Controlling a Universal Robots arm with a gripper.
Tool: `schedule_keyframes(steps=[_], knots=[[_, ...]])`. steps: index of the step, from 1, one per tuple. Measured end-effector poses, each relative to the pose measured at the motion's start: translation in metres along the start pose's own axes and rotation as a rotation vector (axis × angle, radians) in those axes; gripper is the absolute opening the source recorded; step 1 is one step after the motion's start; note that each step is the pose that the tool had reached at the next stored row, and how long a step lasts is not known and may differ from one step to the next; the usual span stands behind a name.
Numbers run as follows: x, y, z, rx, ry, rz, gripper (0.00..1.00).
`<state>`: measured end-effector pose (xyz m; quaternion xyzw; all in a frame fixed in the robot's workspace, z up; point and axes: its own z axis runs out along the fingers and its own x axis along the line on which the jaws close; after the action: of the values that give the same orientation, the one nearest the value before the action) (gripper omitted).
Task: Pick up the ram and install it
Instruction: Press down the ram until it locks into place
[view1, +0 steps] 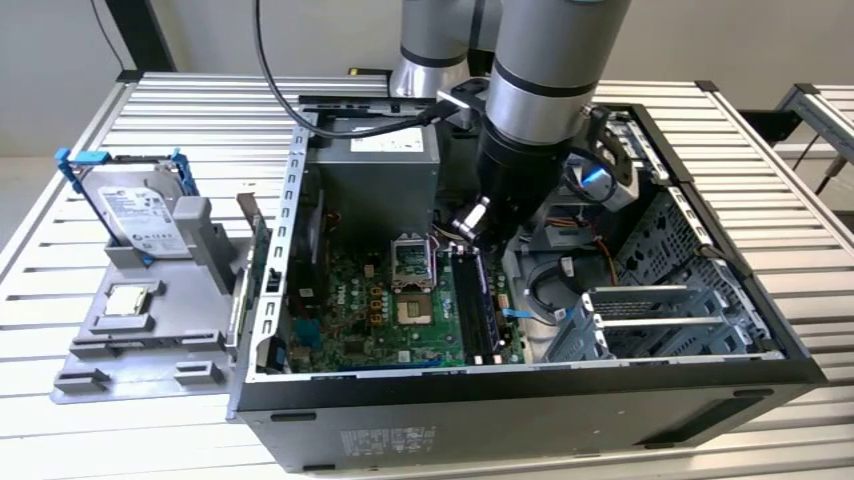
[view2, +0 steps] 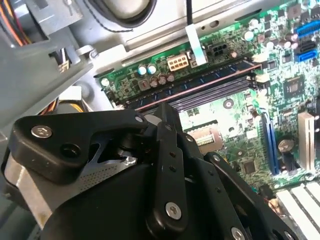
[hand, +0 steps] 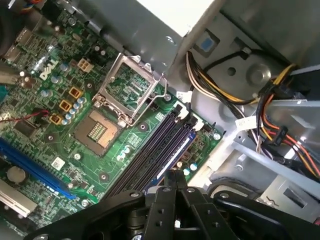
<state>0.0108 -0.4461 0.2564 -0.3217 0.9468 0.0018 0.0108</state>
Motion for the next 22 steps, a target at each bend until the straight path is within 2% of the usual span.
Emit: schedule_keyframes(steps=[5,22], knots=[[0.0,-0.0001,0.0,-0.002,-0.0003,-0.09,0.0],[0.0,-0.0001,0.0,-0.0017,0.0041,-0.395,0.0]])
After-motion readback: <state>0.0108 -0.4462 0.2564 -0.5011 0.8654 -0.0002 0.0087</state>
